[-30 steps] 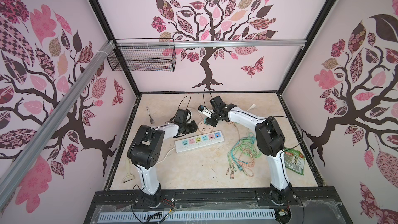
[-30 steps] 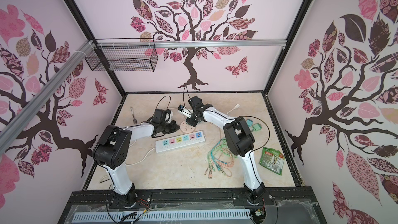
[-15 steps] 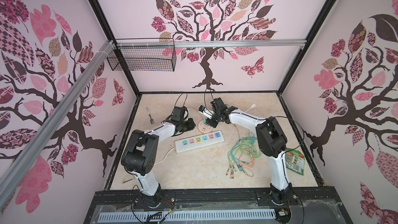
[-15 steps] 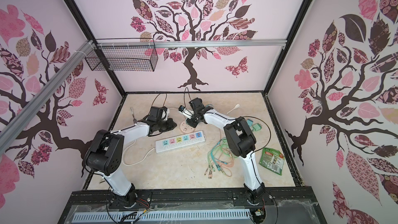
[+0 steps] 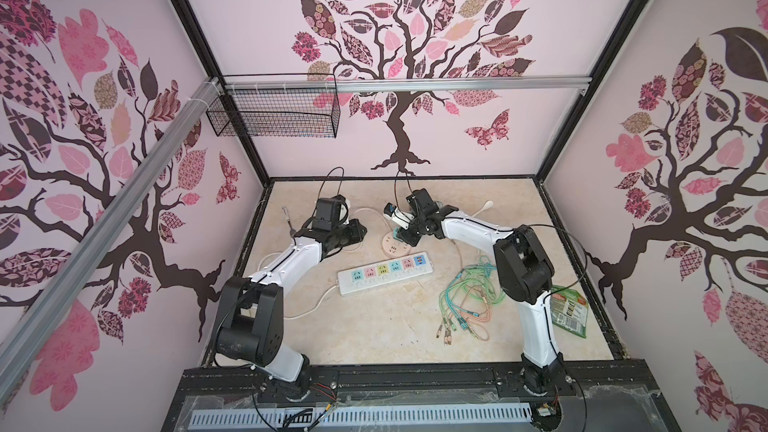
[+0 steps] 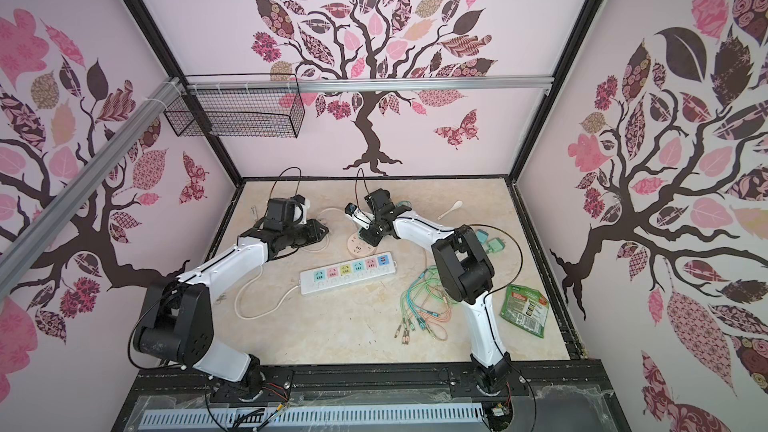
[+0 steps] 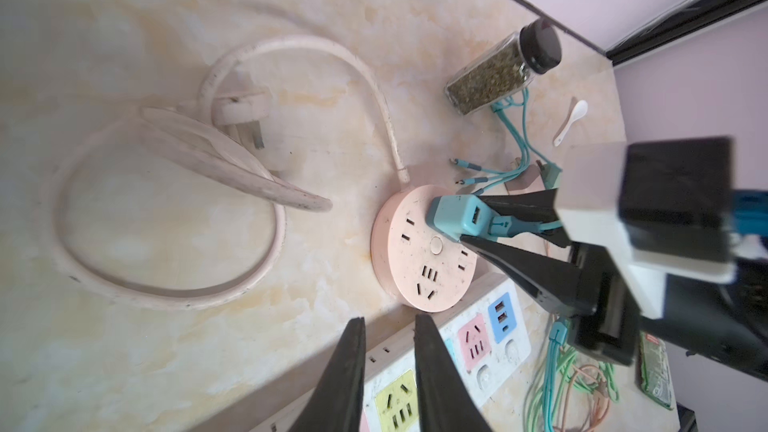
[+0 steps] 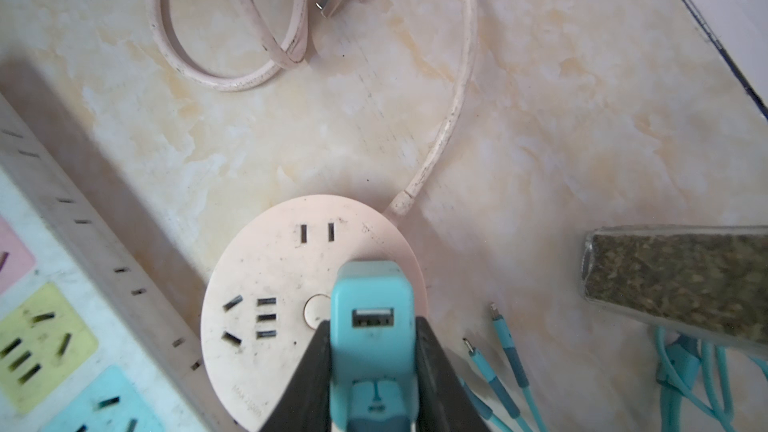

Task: Insert the plug
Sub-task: 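Press the teal plug down into the pink socket with the right gripper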

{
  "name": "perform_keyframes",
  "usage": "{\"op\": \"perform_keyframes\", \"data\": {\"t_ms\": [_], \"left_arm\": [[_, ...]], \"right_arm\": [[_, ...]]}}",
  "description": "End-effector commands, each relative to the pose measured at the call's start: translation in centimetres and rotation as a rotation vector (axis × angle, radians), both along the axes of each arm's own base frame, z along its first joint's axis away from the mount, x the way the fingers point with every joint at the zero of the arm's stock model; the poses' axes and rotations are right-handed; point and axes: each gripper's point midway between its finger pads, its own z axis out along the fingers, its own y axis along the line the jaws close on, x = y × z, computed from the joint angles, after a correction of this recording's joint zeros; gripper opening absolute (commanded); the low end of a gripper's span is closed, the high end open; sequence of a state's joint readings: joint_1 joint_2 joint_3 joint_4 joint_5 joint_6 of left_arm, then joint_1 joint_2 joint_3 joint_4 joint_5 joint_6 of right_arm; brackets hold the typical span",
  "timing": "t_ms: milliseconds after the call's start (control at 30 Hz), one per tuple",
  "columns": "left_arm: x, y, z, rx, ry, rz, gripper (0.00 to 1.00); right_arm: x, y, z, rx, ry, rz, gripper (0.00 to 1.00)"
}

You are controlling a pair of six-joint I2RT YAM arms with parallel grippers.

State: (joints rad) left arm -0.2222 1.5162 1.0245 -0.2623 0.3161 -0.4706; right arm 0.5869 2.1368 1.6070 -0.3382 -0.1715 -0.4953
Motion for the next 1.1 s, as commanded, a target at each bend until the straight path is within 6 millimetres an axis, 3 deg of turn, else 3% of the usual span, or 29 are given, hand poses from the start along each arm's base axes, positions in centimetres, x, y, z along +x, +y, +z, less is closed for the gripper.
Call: {"op": "perform_keyframes", "data": {"t_ms": [0,200,500,1067], "left_arm": [[-1.1,1.9,0.3,0.005,0.014,0.034,0.27],[-2.0,4.0,2.5,0.005,-0.020,0.061,0.34],[-2.8,4.3,4.0,0.015,-0.035,0.058,0.46],[-4.5,5.1,6.2,0.058,-0.084,0.063,0.60]], "right_arm": [[-7.0,-8.1,-12.4,-0.353,0.355,-0.065,0.11],[-7.3,-8.4,-13.0,-0.354,0.394,-0.070,0.10],[-8.0,-9.3,-13.4,-0.360,0.421,-0.080,0.11],[-7.8,-10.8,-14.0,-0.373,0.468,-0.109,0.13]]}}
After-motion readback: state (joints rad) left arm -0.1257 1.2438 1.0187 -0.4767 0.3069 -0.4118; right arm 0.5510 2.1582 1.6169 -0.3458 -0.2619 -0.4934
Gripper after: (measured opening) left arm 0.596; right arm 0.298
